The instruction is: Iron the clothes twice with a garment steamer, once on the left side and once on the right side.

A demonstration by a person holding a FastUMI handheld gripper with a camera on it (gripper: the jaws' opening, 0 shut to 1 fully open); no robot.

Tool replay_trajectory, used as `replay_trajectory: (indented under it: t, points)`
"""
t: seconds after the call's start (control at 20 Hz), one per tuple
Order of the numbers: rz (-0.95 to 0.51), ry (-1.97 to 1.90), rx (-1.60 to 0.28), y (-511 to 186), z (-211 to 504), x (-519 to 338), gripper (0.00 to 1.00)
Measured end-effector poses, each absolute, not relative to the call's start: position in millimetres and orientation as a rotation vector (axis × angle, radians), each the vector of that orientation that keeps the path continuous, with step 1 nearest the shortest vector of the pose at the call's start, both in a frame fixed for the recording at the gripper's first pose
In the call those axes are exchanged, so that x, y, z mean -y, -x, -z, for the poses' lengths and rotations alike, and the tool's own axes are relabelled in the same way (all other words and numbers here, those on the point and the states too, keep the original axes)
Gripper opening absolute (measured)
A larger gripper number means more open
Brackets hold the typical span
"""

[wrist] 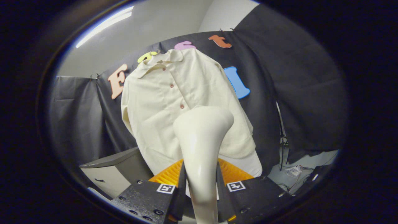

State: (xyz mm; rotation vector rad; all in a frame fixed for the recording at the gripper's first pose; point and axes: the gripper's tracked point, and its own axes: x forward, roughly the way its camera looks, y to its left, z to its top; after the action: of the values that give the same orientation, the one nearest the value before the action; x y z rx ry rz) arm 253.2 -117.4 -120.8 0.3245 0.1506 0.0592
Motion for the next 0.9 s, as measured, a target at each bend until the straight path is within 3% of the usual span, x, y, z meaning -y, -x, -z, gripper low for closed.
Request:
replay_trajectory:
  t: [0.55,0.9]
  points:
    - [-0.16,-0.066,-0.085,-212.7,0.6,8.9,0.46]
    - [-0.145,-0.037,-0.113,-180.8,-19.8,-63.0,0.46]
